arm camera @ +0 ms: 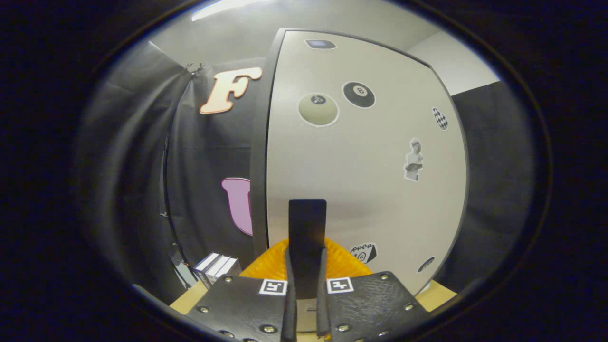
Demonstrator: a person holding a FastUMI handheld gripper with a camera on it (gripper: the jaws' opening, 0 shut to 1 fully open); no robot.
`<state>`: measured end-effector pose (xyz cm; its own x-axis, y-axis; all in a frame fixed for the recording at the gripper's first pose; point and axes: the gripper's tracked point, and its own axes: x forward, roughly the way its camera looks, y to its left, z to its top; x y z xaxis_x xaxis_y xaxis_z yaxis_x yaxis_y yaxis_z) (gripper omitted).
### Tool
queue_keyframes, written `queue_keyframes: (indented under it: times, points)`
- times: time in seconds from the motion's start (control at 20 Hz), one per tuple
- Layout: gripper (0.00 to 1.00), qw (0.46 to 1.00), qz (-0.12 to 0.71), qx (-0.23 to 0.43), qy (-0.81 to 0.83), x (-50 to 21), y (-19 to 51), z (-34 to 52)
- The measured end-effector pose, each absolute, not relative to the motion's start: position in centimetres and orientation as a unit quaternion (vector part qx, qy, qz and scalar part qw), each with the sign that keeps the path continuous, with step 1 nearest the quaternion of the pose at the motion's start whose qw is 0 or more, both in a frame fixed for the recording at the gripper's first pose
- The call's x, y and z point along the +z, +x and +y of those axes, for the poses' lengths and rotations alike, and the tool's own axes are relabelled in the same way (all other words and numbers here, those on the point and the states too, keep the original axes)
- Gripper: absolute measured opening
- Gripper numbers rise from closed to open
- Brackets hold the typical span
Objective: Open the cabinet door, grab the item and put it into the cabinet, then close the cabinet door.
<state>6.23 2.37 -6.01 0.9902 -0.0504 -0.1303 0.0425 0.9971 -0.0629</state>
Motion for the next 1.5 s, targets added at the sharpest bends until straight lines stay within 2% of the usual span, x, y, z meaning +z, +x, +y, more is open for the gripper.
queue_keyframes:
  times: [0.7, 1.5]
  points:
    - [0.16, 0.997, 0.057, -0.049, -0.015, -3.7, -3.1, -1.7]
    - [0.15, 0.984, 0.07, -0.165, -0.001, -1.5, -14.3, -11.1]
